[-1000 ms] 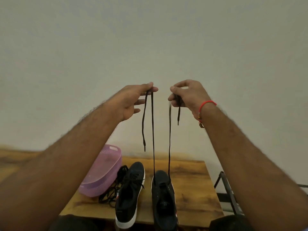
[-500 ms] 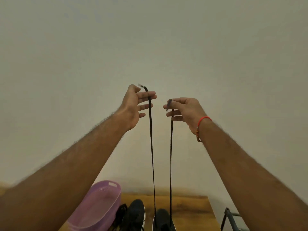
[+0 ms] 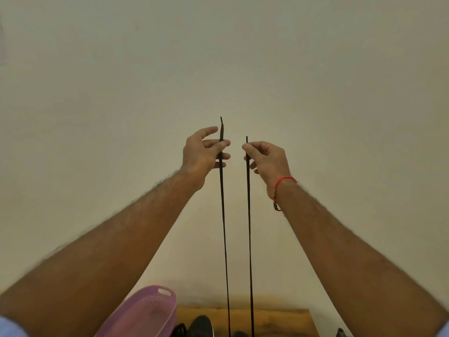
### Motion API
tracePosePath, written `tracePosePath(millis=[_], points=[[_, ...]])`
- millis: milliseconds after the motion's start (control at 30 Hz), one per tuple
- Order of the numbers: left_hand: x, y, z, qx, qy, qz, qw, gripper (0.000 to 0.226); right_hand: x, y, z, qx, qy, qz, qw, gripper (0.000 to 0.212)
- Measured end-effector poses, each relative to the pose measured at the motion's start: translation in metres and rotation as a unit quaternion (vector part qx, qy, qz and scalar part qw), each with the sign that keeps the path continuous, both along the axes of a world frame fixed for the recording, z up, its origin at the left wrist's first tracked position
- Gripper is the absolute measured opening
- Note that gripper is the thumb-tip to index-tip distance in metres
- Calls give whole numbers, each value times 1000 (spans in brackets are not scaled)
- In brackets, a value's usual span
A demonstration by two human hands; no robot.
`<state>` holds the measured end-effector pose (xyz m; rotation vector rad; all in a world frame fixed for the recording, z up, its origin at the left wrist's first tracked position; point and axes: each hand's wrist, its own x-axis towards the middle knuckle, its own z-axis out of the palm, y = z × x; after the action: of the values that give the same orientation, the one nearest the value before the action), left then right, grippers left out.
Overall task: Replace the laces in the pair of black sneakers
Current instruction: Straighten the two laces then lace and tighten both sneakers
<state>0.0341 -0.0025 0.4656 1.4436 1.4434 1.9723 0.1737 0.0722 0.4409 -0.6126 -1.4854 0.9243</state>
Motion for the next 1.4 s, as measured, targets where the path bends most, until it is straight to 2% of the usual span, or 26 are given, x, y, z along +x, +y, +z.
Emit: tracePosePath(millis=[233,533,900,1033,1133,1400], points=[[2,5,10,8,0,17,1000,15,-11,7,15,4,35,-5,999,8],[3,9,15,6,16,39,999,9,-12,11,33,16,32,-3,999,11],[-1,10,-2,15,29,40,999,13,-7,8,12,3,-6,-10,1000,12],[-7,12,-31,-9,51,65,997,20,-1,8,-17,-23,-37,-2,999,11],[-10,10,-66,-47,70,73,994,17,6,6,-50,-42,-54,19,997,12],[-23,-10,-226,-218,144,49,964,13,31,9,-187,-139,-174,58,973,11]])
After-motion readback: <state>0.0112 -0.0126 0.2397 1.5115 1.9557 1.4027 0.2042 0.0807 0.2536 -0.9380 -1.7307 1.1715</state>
